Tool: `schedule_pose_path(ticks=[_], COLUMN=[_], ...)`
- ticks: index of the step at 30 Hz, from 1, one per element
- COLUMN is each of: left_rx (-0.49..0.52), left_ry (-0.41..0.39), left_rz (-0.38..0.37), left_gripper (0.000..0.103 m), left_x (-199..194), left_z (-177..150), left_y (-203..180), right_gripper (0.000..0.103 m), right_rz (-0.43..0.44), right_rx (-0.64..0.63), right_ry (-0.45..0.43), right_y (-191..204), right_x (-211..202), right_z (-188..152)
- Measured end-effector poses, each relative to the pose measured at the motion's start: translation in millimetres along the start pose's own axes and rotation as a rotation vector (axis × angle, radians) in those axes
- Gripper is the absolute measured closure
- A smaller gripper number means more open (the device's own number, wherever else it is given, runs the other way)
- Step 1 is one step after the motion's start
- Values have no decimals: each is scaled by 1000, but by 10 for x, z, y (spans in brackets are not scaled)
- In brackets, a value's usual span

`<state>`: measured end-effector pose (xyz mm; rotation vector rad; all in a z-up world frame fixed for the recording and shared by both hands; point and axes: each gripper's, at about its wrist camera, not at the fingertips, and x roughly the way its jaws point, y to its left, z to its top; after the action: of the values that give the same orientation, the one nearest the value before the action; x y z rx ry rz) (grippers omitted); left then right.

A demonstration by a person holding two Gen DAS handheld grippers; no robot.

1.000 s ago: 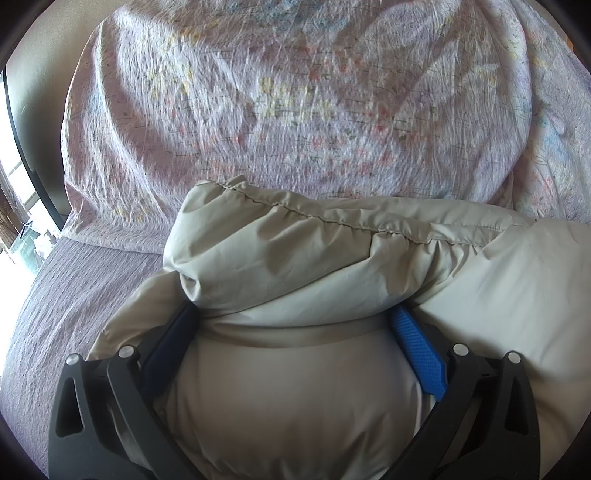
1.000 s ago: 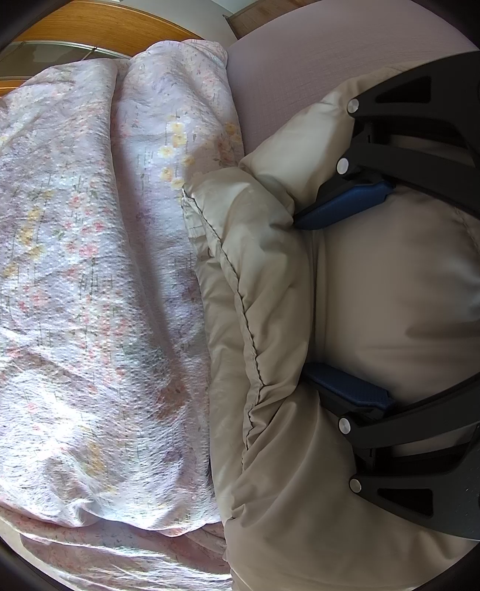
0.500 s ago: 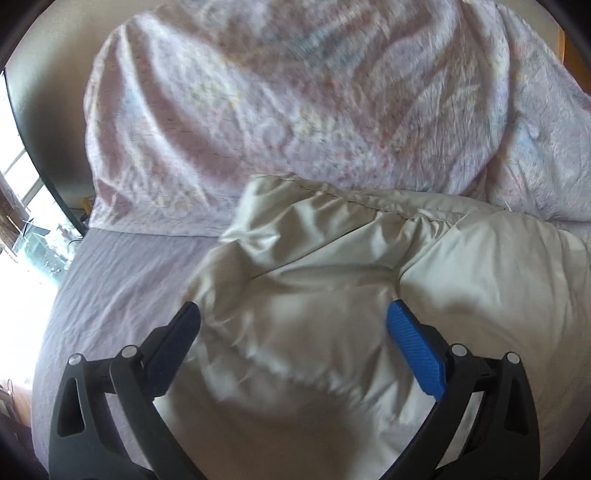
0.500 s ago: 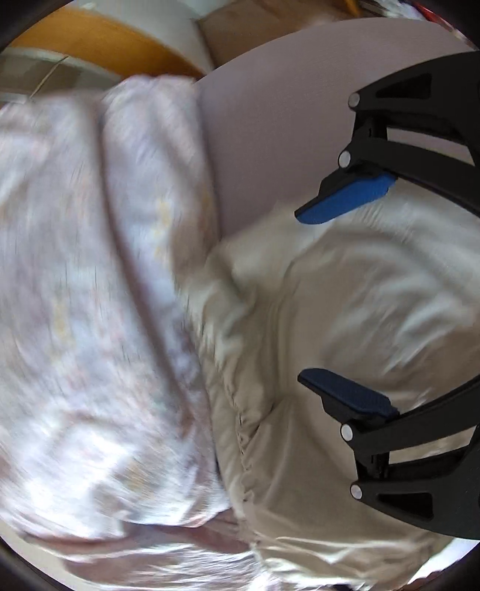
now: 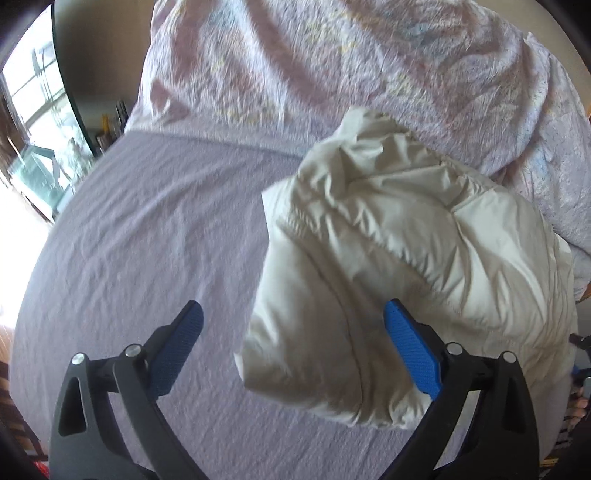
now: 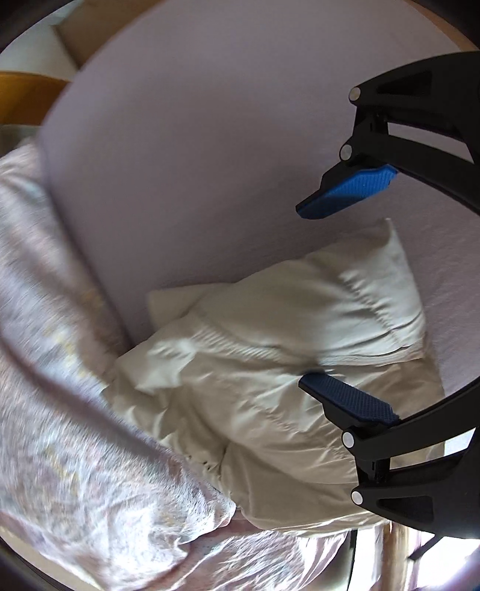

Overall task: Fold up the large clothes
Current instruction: 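Open both grippers and lift them off the folded jacket, then grasp the edge of the folded jacket with the left gripper and lift it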

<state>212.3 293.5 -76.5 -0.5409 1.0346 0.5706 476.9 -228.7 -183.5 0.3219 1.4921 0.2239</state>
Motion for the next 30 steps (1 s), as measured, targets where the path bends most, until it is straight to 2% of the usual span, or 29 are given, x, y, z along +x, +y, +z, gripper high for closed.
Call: schedule_pose_path(ticks=[6, 8, 10, 11, 13, 16, 19, 23, 30], left_rx=[-145, -206, -243, -256, -254, -241, -219, -180, -147], left_ry=[71, 77, 75, 65, 45, 22, 3, -31, -28], left_rz=[-113, -151, -189, -196, -200, -210, -215, -214, -193], left_gripper=[21, 27, 41, 44, 61, 75, 79, 80, 79], left_x=[124, 154, 175, 163, 109, 23, -74, -254, -537], left_z=[-183, -189, -199, -198, -195, -192, -177, -158, -424], left_y=[97, 143, 182, 184, 156, 137, 136, 193, 463], right_gripper=[18, 33, 44, 51, 61, 71, 75, 76, 76], right_rz=[104, 131, 120, 106, 96, 100, 115, 140, 187], right_rx=[120, 144, 150, 143, 128, 110, 96, 71, 36], right_ry=[50, 35, 13, 3, -15, -41, -59, -53, -12], right_y=[-190, -210, -186, -165, -94, 26, 112, 124, 110], right_x=[191, 201, 158, 140, 93, -88, -196, -270, -304], right_z=[-92, -112, -179, -184, -274, -399, -493, -622, -984])
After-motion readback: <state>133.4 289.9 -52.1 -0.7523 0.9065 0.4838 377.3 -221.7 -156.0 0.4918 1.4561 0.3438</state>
